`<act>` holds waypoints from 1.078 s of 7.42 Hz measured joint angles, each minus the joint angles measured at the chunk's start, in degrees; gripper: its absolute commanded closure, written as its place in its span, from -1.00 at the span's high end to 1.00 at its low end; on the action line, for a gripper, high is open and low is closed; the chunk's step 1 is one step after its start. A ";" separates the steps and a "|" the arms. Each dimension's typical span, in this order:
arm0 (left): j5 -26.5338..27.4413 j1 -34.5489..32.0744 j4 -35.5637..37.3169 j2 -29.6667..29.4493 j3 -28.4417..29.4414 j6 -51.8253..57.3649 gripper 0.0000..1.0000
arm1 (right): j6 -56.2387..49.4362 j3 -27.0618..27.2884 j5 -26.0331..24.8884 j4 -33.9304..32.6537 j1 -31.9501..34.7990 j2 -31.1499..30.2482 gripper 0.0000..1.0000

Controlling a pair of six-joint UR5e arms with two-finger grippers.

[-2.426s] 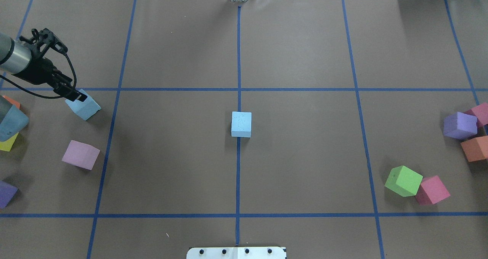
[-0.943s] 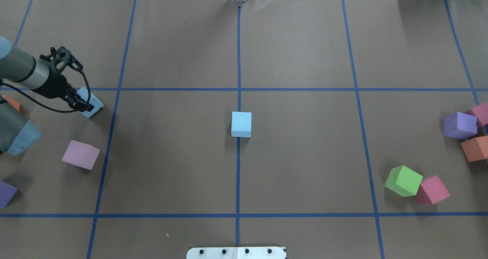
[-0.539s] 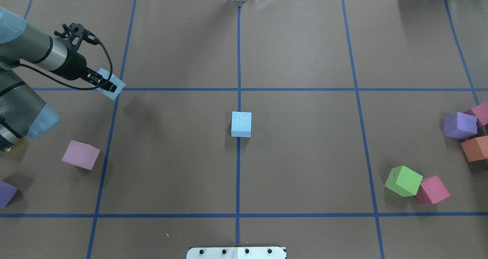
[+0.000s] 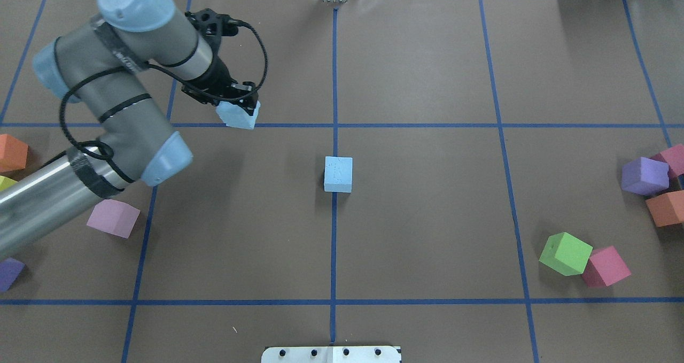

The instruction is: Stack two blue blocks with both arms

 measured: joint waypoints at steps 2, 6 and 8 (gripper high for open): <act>3.19 6.58 10.12 -8.50 -0.23 -7.91 -0.86 | 0.00 -0.22 0.05 0.05 0.00 -0.06 1.00; 8.63 13.43 11.13 -15.66 6.39 -13.74 -0.67 | 0.05 -0.53 0.08 0.23 0.00 -0.04 1.00; 8.93 13.54 10.88 -15.53 7.14 -12.00 -0.63 | 0.08 -0.53 0.10 0.30 0.00 -0.01 1.00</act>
